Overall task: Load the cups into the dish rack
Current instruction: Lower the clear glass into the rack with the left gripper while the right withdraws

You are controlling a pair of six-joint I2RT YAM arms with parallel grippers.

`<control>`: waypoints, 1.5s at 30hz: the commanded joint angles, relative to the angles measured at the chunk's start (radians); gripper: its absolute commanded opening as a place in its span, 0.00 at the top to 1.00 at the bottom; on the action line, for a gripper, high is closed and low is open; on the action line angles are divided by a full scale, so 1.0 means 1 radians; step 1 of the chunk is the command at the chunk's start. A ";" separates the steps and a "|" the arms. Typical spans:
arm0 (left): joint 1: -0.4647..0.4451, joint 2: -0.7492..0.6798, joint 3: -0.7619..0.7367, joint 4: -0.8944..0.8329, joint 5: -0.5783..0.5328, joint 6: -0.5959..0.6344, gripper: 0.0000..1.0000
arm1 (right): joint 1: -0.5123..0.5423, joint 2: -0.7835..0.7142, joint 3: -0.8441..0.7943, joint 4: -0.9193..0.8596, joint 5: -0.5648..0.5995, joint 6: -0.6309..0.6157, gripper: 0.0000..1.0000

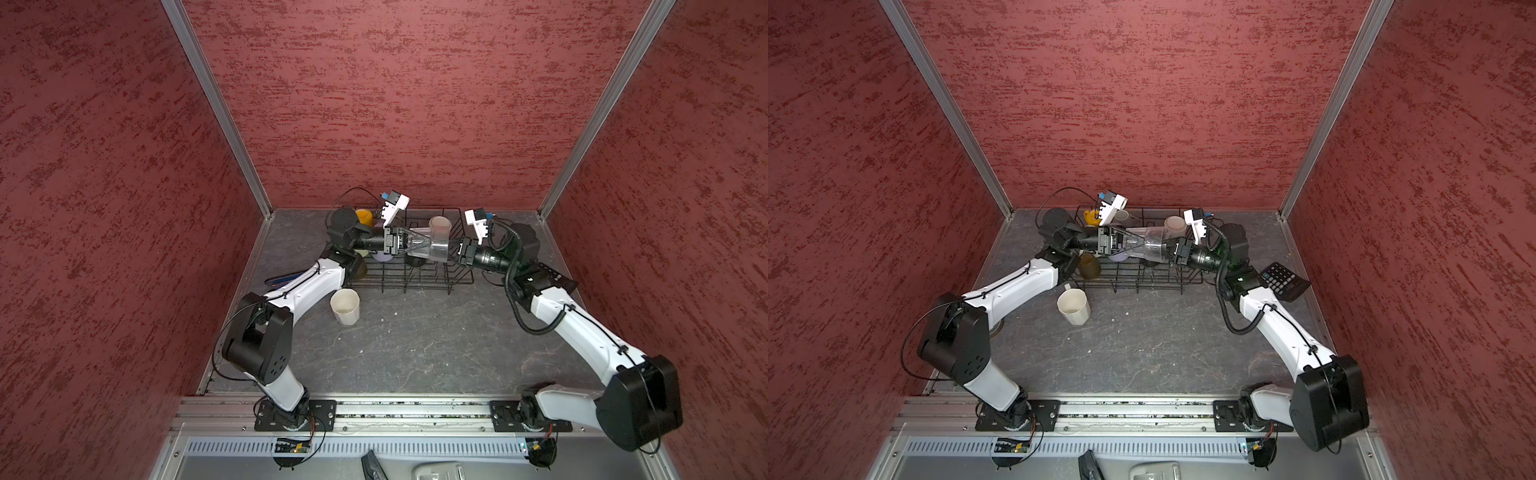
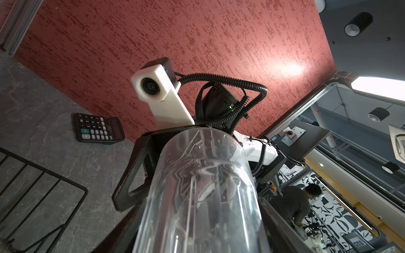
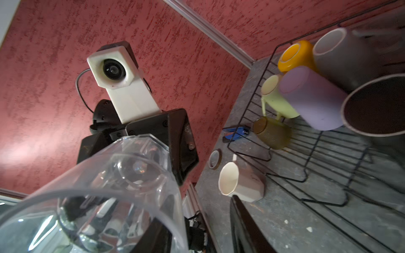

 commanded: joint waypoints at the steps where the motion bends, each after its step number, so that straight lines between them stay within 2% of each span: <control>1: 0.033 -0.063 0.061 -0.324 -0.076 0.183 1.00 | -0.032 -0.052 0.039 -0.151 0.125 -0.064 0.46; 5: 0.074 -0.099 0.146 -0.749 -0.198 0.385 1.00 | -0.071 -0.103 0.036 -0.270 0.246 -0.113 0.24; 7: 0.089 -0.104 0.202 -0.946 -0.277 0.482 1.00 | -0.085 -0.124 0.041 -0.326 0.301 -0.144 0.18; 11: 0.088 -0.061 0.359 -1.324 -0.484 0.678 1.00 | -0.104 -0.148 0.065 -0.415 0.373 -0.201 0.11; 17: 0.069 0.043 0.504 -1.599 -0.750 0.781 1.00 | -0.110 -0.160 0.091 -0.478 0.430 -0.251 0.06; 20: 0.043 0.099 0.560 -1.684 -0.862 0.812 1.00 | -0.111 -0.161 0.091 -0.487 0.442 -0.258 0.04; 31: -0.026 0.302 0.697 -1.786 -1.117 0.847 1.00 | -0.112 -0.164 0.076 -0.494 0.445 -0.276 0.02; 39: -0.058 0.444 0.815 -1.861 -1.229 0.853 1.00 | -0.113 -0.166 0.059 -0.494 0.450 -0.286 0.01; 45: -0.064 0.540 0.880 -1.909 -1.251 0.851 1.00 | -0.115 -0.159 0.046 -0.483 0.444 -0.289 0.01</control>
